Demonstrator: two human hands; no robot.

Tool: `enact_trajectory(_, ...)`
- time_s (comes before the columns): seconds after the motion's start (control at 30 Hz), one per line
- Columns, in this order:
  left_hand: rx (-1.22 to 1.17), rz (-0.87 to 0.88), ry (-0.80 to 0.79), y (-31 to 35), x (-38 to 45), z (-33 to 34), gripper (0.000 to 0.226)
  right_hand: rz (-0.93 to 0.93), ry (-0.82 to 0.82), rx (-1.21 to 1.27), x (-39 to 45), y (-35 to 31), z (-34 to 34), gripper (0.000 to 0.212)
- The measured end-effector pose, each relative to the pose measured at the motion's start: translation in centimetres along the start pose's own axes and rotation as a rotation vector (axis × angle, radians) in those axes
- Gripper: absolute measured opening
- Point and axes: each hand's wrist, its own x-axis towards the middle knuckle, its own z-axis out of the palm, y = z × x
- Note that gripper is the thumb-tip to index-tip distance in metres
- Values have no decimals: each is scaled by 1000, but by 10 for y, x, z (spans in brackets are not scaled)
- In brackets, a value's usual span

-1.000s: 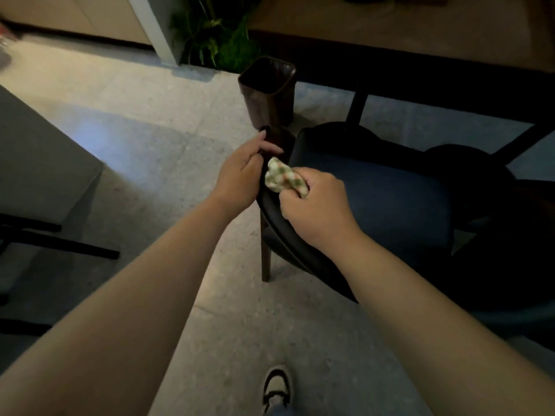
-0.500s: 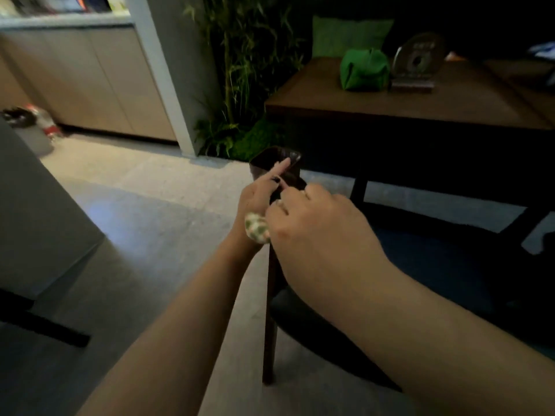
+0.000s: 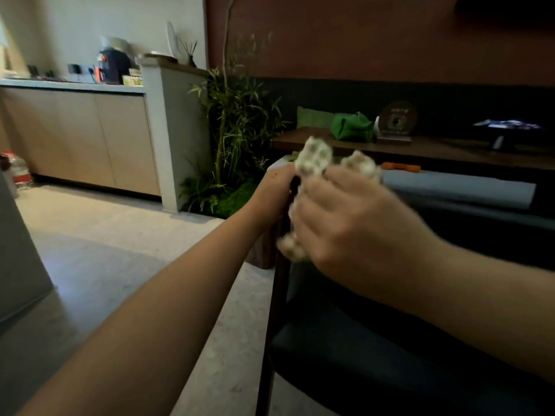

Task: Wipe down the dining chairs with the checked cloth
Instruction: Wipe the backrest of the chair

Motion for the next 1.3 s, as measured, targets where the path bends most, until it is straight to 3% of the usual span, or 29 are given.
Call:
enact_trajectory(0.07,16,-51,-69,-6,10,-10,28,-98,-86,-102,-11,-16,12,33)
enact_trajectory(0.17,-84,-25,-104,-14,25,-19,35,-226,-358,-125,-14,-30,28,42)
enact_trajectory(0.27,-159,77,-66,-28,27,-13,37,-128,-239,-99,-9,-31,22,31)
enact_trajectory(0.37,-192,133,-11,-39,24,-5,37,-30,-74,-71,-10,-21,12,38)
enact_trajectory(0.6,-295,243,30,-45,29,0,56,-179,-113,-145,-11,4,8,22)
enact_trajectory(0.77,-253,179,-10,-54,33,3,38,-223,-57,-186,1,-18,29,43)
enact_trajectory(0.87,-286,217,-12,-51,33,0,45,-155,-88,-338,-14,-23,29,43)
enact_trajectory(1.07,-276,270,54,-51,35,3,49,-166,-56,-185,-13,-23,22,31)
enact_trajectory(1.3,-237,279,53,-48,35,1,51,-61,-73,-265,-22,-29,32,34)
